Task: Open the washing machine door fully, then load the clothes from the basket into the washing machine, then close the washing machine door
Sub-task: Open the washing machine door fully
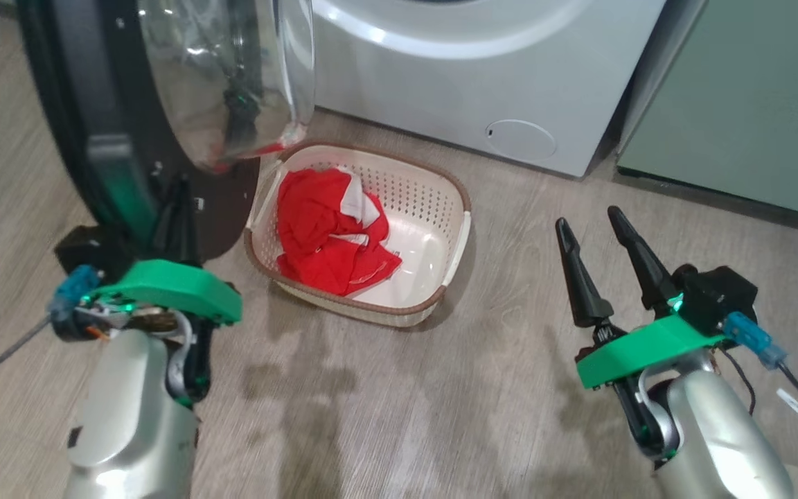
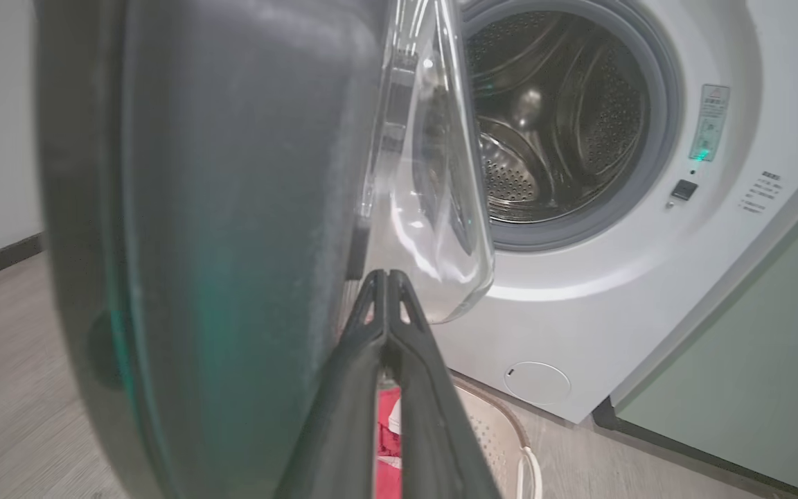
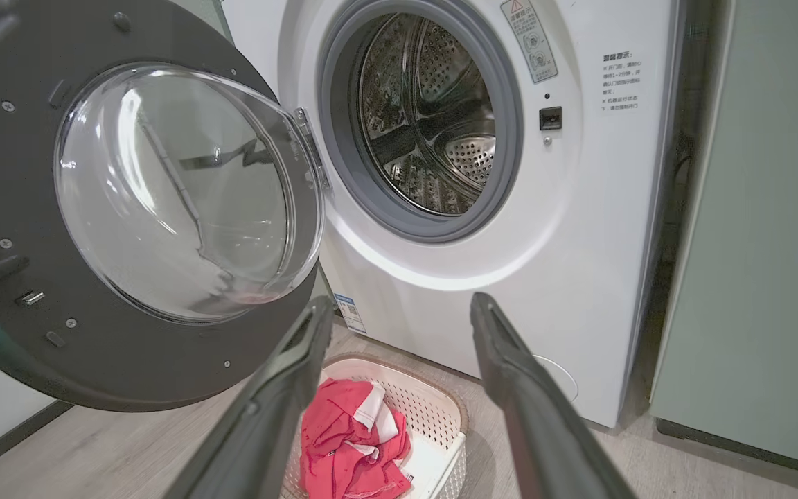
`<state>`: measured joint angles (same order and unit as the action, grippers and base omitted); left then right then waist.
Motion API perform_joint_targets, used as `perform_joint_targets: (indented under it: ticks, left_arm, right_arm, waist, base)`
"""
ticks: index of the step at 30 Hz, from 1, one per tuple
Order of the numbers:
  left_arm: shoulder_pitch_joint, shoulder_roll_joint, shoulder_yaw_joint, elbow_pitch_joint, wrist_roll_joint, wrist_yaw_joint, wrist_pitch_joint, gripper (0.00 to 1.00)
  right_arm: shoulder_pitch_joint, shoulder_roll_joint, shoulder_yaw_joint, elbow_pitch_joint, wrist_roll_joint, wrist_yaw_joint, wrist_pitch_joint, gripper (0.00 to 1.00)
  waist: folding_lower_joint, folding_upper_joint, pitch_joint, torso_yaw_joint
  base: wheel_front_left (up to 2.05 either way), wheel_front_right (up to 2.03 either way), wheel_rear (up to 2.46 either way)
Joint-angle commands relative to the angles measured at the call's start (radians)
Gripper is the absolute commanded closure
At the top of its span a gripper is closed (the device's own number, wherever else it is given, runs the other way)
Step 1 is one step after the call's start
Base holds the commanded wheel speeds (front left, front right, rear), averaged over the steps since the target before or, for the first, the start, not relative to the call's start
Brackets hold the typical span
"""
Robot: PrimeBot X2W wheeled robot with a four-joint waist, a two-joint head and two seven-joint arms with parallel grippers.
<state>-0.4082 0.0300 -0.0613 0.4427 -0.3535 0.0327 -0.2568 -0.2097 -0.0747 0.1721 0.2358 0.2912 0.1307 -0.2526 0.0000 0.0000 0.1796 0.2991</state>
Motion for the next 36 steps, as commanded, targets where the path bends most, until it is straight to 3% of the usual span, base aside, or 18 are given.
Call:
perform_joint_targets:
  ticks: [1,14,22,36]
  left_arm:
    - [-0.043,0.02,0.051,-0.025,0.012,-0.003,-0.005,1.0]
    - [-0.126,0.033,0.342,-0.013,0.133,-0.073,-0.005,1.0]
    - [-0.197,0.086,0.497,0.025,0.178,-0.105,-0.005,1.0]
    - [-0.33,0.23,0.643,0.132,0.23,-0.144,-0.005,1.0]
  right_arm:
    - [-0.032,-0.011,0.026,-0.028,-0.007,0.0,-0.009,0.0]
    - [-0.078,-0.053,0.049,-0.023,-0.029,0.0,-0.009,0.0]
    - [-0.104,-0.073,0.046,-0.029,-0.039,0.0,-0.009,0.0]
    - [-0.135,-0.102,0.046,-0.059,-0.065,0.0,0.01,0.0]
  waist:
    - [0.0,0.0,0.013,0.01]
    - [0.0,0.0,0.111,0.025]
    - [0.0,0.0,0.168,0.014]
    - [0.0,0.0,0.271,0.004]
  base:
    - [0.0,0.0,0.0]
    - [0.0,0.0,0.0]
    - [0.0,0.0,0.0]
    - [0.0,0.0,0.0]
